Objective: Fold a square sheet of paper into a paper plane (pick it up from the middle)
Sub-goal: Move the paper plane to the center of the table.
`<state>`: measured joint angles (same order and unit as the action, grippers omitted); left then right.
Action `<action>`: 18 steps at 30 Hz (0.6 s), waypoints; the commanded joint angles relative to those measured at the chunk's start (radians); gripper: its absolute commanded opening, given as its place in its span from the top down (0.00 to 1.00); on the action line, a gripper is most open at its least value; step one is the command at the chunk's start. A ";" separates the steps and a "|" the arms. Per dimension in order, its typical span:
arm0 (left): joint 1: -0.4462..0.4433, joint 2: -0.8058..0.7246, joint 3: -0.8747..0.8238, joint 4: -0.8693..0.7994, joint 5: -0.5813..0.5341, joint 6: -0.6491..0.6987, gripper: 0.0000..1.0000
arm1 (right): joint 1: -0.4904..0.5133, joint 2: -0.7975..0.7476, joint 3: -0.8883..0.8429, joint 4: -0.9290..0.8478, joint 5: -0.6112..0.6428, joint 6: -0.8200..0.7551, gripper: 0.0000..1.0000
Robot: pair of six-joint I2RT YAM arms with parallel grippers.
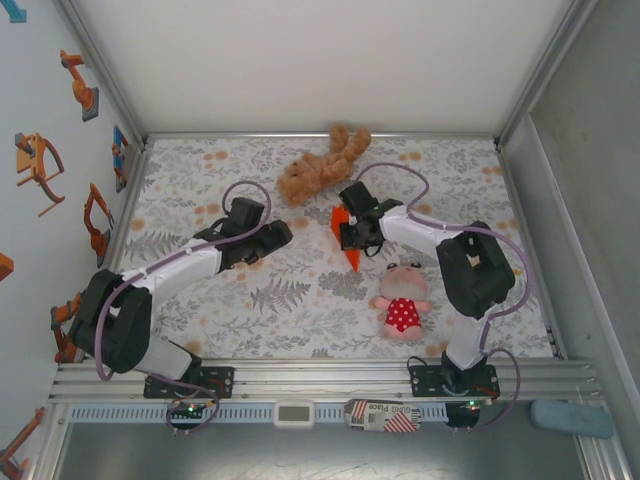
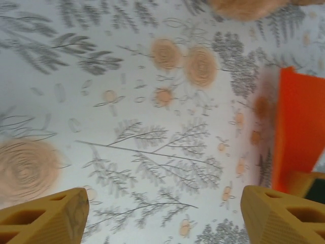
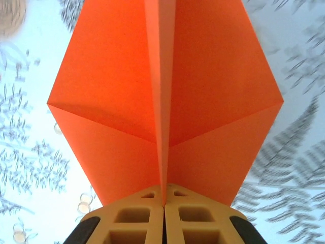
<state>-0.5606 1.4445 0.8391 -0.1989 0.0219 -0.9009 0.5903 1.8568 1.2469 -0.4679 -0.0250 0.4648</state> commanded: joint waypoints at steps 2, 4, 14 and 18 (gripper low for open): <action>0.013 -0.043 -0.027 -0.085 -0.062 0.017 0.18 | -0.018 0.047 0.045 -0.040 0.025 -0.022 0.92; 0.017 -0.047 -0.031 -0.088 -0.065 0.018 0.17 | -0.025 0.066 0.055 -0.040 0.020 -0.013 0.91; 0.020 -0.041 -0.031 -0.097 -0.064 0.019 0.14 | -0.037 0.122 0.062 -0.038 0.016 0.004 0.84; 0.022 -0.036 -0.029 -0.095 -0.060 0.019 0.14 | -0.037 0.138 0.059 -0.038 0.026 0.011 0.84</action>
<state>-0.5465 1.4208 0.8154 -0.2680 -0.0303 -0.9005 0.5594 1.9705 1.2942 -0.4824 -0.0242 0.4629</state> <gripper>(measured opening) 0.861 0.164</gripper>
